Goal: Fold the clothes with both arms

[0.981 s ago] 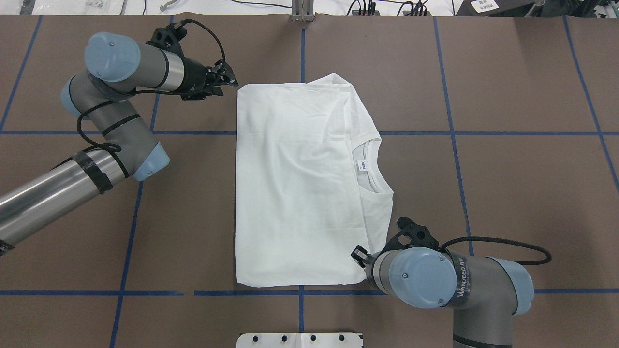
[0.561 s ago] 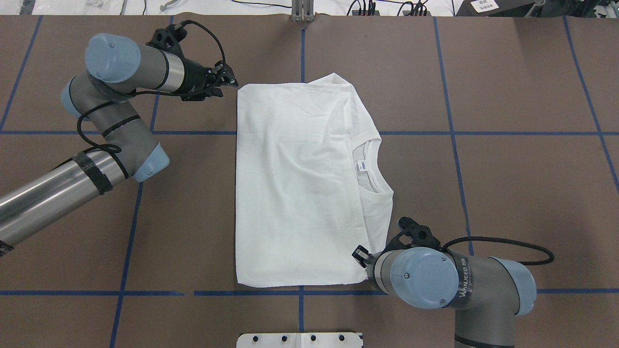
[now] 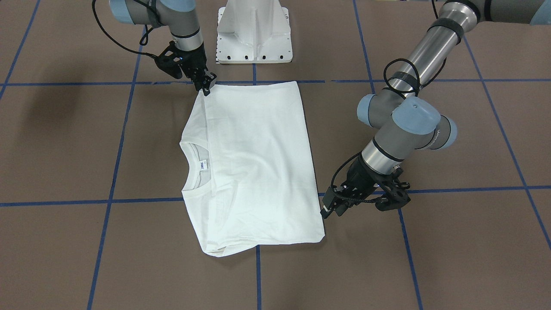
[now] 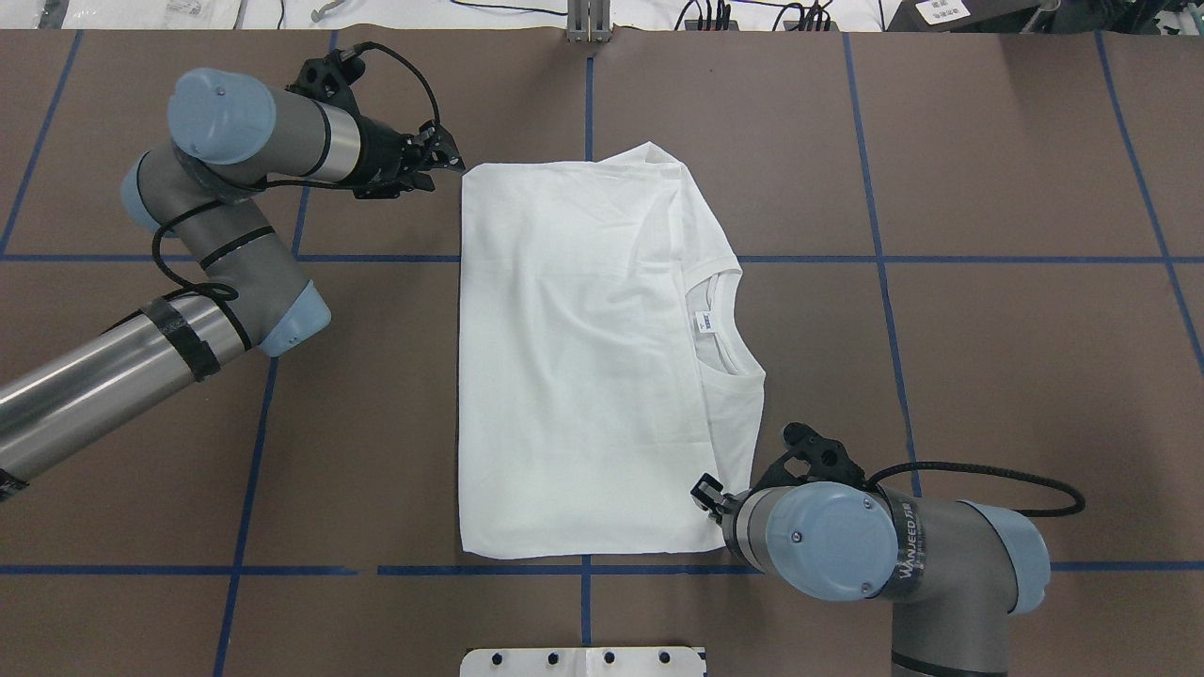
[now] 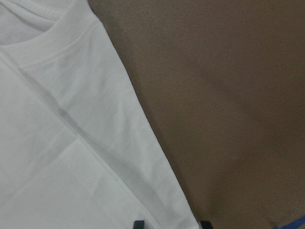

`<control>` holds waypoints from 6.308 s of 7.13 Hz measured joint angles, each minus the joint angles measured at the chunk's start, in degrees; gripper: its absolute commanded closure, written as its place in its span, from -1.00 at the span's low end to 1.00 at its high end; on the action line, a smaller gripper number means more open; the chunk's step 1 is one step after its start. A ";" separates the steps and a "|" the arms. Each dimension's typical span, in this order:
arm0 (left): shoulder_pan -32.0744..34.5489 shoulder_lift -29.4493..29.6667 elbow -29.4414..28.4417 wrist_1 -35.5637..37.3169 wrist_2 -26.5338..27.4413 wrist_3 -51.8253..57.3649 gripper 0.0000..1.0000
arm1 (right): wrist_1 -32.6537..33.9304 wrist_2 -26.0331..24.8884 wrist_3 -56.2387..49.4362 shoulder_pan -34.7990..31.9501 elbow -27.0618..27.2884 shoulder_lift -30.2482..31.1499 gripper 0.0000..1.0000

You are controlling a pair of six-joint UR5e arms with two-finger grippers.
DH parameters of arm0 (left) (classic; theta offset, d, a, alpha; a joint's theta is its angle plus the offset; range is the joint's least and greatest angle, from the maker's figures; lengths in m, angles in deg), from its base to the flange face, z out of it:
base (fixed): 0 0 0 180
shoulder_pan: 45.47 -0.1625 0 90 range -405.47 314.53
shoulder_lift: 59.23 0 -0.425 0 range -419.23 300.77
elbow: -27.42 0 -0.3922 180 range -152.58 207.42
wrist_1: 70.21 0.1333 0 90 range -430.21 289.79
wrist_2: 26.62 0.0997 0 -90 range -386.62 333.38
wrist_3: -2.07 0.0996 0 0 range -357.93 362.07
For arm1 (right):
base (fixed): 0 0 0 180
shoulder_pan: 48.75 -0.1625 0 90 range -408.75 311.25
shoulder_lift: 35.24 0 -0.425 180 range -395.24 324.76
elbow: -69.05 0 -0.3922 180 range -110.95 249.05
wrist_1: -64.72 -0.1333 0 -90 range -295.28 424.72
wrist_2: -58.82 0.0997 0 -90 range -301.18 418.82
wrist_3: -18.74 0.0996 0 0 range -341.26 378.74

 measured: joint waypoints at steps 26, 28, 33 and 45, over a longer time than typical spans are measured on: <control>-37.02 -28.75 41.10 13.27 19.20 -26.45 1.00 | 4.70 0.20 0.52 1.19 5.83 -1.03 1.00; -37.22 -28.66 42.48 13.23 19.13 -26.65 1.00 | 4.68 0.21 0.57 1.13 6.62 -0.92 1.00; -33.37 -31.17 59.20 16.38 17.23 -25.07 1.00 | 8.57 4.04 -0.55 -4.43 19.16 0.87 1.00; 0.10 -5.06 6.96 4.21 6.05 7.00 -0.08 | -9.81 22.99 -49.29 -41.64 -50.49 -33.02 -1.00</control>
